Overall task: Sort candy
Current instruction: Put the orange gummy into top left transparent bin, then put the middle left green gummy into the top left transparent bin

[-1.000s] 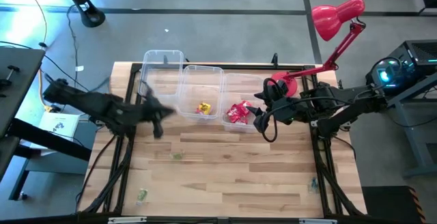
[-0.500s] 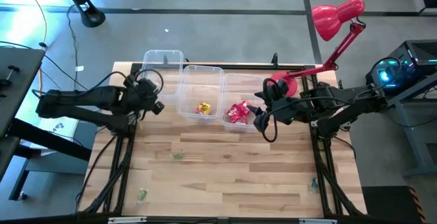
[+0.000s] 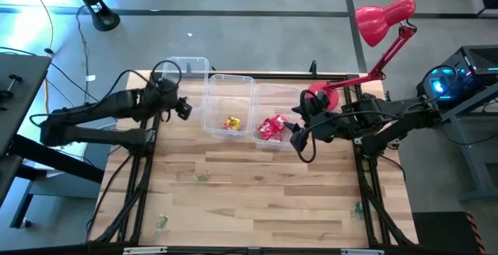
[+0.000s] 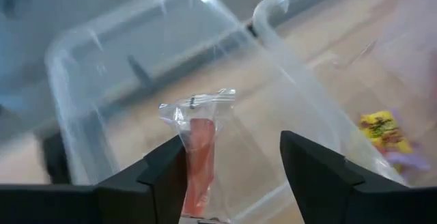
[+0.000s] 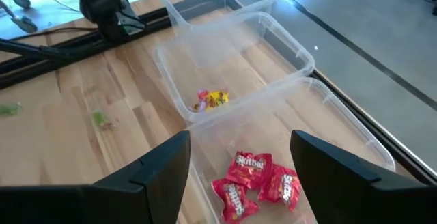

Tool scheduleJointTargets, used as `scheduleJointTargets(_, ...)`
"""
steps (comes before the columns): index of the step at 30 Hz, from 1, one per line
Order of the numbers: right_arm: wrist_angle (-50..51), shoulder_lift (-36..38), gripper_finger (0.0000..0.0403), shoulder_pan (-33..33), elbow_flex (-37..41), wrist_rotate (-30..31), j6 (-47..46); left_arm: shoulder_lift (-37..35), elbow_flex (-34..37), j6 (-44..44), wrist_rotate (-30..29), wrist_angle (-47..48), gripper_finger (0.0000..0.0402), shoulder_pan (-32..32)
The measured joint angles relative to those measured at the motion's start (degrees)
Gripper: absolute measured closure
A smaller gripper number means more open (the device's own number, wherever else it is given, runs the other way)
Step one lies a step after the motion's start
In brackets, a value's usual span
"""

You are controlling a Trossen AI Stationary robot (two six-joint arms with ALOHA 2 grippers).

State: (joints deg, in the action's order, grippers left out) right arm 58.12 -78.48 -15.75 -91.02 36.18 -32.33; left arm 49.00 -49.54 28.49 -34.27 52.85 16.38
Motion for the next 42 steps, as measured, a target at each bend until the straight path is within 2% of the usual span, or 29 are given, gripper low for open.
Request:
scheduleJointTargets(3,0.36,0.00,0.0156,0.00,0.00,0.00,-0.20,1.27,0.00,1.33,5.76,0.11,0.0186,5.53)
scheduleJointTargets(10,0.36,0.00,0.0156,0.00,0.00,-0.01,-0.83,5.15,0.00,5.70,10.75,-0.99,0.0186,15.16)
scheduleJointTargets(13,0.35,0.00,0.0156,0.00,0.00,-0.88,-1.32,7.72,-0.04,1.16,14.55,-0.83,0.0186,17.88)
scheduleJointTargets(16,0.34,0.00,0.0156,-0.02,0.00,-1.80,-1.58,11.72,-0.89,-4.70,11.85,6.51,0.0189,17.81)
scheduleJointTargets(19,0.34,0.00,0.0156,-0.02,0.00,-2.16,-2.34,13.36,-1.06,0.39,9.49,5.77,0.0194,16.59)
scheduleJointTargets(21,0.34,0.00,0.0156,-0.02,0.00,-2.14,-2.38,12.44,-0.87,1.50,13.42,-1.46,0.0194,16.69)
scheduleJointTargets(23,0.34,0.00,0.0156,-0.02,0.00,-2.14,-2.82,12.17,-1.34,-2.47,16.70,-6.39,0.0195,17.29)
scheduleJointTargets(27,0.34,0.00,0.0156,-0.04,0.00,-2.16,-3.68,12.21,-4.76,-3.84,14.36,-4.91,0.0195,17.40)
scheduleJointTargets(29,0.34,0.00,0.0156,-0.04,0.00,-2.14,-3.70,11.19,-6.37,-7.95,18.24,-4.87,0.0195,17.23)
scheduleJointTargets(32,0.34,0.00,0.0156,-0.04,0.00,-2.14,-3.70,8.30,-8.70,-11.04,27.18,-4.73,0.0195,15.25)
scheduleJointTargets(36,0.34,0.00,0.0156,-0.04,0.00,-2.10,-3.70,2.64,-8.38,-4.95,35.48,-4.33,0.0195,7.81)
scheduleJointTargets(42,0.30,-1.19,0.0156,0.05,0.00,0.46,-3.72,-0.74,-2.79,4.07,33.40,-1.99,0.0195,-14.24)
